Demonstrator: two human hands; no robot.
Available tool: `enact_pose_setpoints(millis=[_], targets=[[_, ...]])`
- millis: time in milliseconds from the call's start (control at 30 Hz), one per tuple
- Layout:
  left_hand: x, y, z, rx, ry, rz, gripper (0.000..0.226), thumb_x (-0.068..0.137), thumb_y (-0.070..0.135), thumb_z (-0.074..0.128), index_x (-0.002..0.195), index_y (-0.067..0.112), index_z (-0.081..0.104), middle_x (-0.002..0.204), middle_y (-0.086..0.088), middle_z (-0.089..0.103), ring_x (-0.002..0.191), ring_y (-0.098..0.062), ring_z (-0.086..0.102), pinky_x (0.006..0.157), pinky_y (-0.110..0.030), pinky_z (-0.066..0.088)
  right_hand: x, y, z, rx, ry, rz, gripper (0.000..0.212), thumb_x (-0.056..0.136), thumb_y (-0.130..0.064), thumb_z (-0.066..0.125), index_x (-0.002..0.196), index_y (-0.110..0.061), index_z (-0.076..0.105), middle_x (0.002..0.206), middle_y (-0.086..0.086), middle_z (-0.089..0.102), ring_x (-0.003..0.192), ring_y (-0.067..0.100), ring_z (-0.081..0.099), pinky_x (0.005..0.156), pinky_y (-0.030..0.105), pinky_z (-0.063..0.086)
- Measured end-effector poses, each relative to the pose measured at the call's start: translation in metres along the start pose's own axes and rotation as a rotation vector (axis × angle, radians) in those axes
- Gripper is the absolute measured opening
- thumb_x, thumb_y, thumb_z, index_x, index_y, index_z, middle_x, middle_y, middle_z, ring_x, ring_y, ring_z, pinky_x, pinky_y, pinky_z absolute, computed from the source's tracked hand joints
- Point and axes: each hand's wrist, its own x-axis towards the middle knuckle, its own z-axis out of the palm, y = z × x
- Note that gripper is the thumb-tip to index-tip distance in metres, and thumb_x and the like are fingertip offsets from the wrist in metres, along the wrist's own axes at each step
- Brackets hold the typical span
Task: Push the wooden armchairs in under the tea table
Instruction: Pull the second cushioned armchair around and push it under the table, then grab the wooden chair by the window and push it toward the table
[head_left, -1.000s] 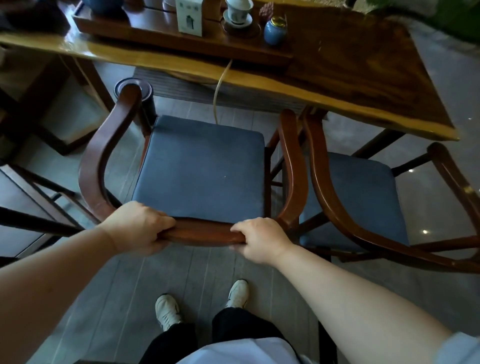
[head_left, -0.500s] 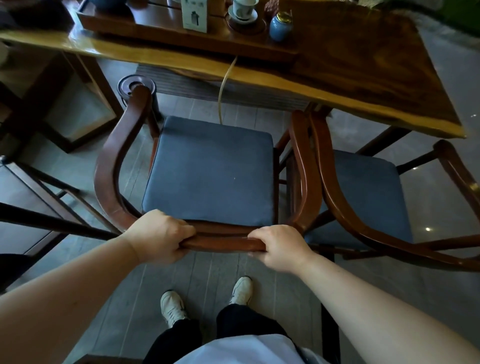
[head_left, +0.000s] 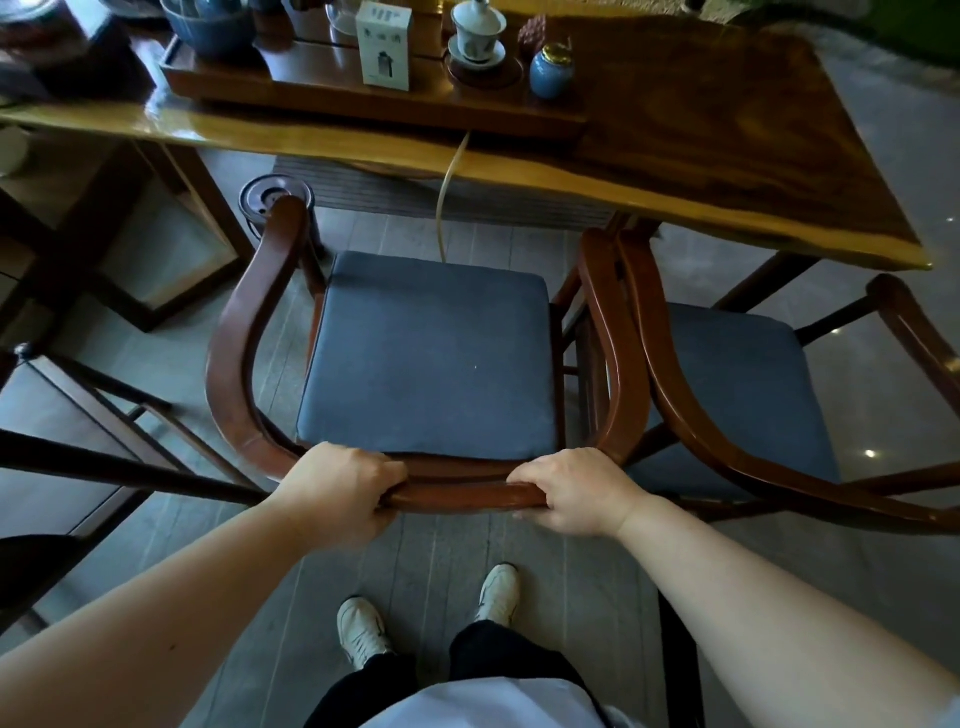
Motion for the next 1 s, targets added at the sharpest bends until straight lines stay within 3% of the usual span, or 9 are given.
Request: enact_pose_setpoints(millis=[67,133,267,467,567,700,933,1000], targets=[[-0.001,0.005,-0.001,0.011,0.009,-0.023,0.022,0.054,0.032,0.072,0.066,0.022,0.055,0.059,0.009,0.058,0.051,-0.019,0.057,0.044,-0.021,0.034,-0.001,-0.002,-0.001,0.073,-0.003,0.030,0.048,0.086,-0.052,0.065,0.126,-0.025,0.062,0.122,-0.004,0.068,0.112,0.020,0.062,0.089,0.038,0.051],[-0.006,0.010,-0.002,0.007,0.009,-0.069,0.023,0.060,0.035,0.068,0.073,0.022,0.056,0.066,0.008,0.061,0.058,-0.021,0.061,0.045,-0.025,0.043,-0.002,-0.005,-0.003,0.098,-0.029,0.043,0.058,0.083,-0.056,0.067,0.130,-0.024,0.058,0.127,-0.005,0.064,0.116,0.017,0.059,0.093,0.036,0.049],[-0.017,0.018,-0.014,-0.009,-0.044,-0.159,0.038,0.069,0.045,0.057,0.098,0.021,0.059,0.087,0.003,0.067,0.081,-0.024,0.065,0.064,-0.035,0.053,0.003,-0.006,-0.006,0.110,-0.082,0.018,0.076,0.079,-0.063,0.067,0.141,-0.024,0.046,0.141,-0.004,0.054,0.126,0.016,0.051,0.102,0.035,0.044],[-0.046,0.011,-0.037,-0.024,0.049,-0.357,0.063,0.080,0.069,0.042,0.120,0.023,0.057,0.110,0.003,0.066,0.106,-0.020,0.060,0.085,-0.036,0.050,0.025,-0.033,-0.030,0.101,-0.045,-0.180,0.076,0.083,-0.067,0.061,0.146,-0.032,0.037,0.149,-0.011,0.045,0.132,0.011,0.043,0.102,0.030,0.038],[-0.066,0.009,-0.052,-0.001,0.137,-0.481,0.061,0.082,0.063,0.043,0.119,0.018,0.060,0.113,-0.005,0.068,0.105,-0.027,0.062,0.083,-0.042,0.053,0.044,-0.050,-0.050,0.089,-0.005,-0.295,0.075,0.084,-0.068,0.058,0.146,-0.033,0.036,0.151,-0.011,0.043,0.134,0.012,0.041,0.102,0.031,0.037],[-0.100,0.004,-0.070,0.052,0.197,-0.700,0.049,0.087,0.047,0.060,0.125,0.015,0.057,0.119,-0.008,0.065,0.109,-0.031,0.060,0.088,-0.045,0.051,0.068,-0.077,-0.071,0.042,0.025,-0.432,0.073,0.085,-0.066,0.057,0.146,-0.031,0.036,0.152,-0.009,0.041,0.134,0.014,0.042,0.103,0.036,0.041],[-0.167,-0.009,-0.099,0.115,0.357,-0.949,0.051,0.087,0.048,0.048,0.121,0.011,0.059,0.113,-0.011,0.067,0.105,-0.033,0.061,0.087,-0.047,0.051,0.105,-0.138,-0.102,-0.022,0.107,-0.567,0.068,0.089,-0.053,0.063,0.146,-0.027,0.037,0.152,-0.008,0.040,0.134,0.013,0.041,0.101,0.032,0.039],[-0.187,-0.018,-0.104,0.117,0.394,-1.001,0.050,0.086,0.046,0.054,0.120,0.009,0.060,0.114,-0.012,0.067,0.105,-0.033,0.061,0.086,-0.048,0.052,0.115,-0.159,-0.108,-0.015,0.121,-0.590,0.067,0.089,-0.051,0.064,0.146,-0.028,0.037,0.151,-0.009,0.041,0.133,0.013,0.043,0.100,0.033,0.040]])
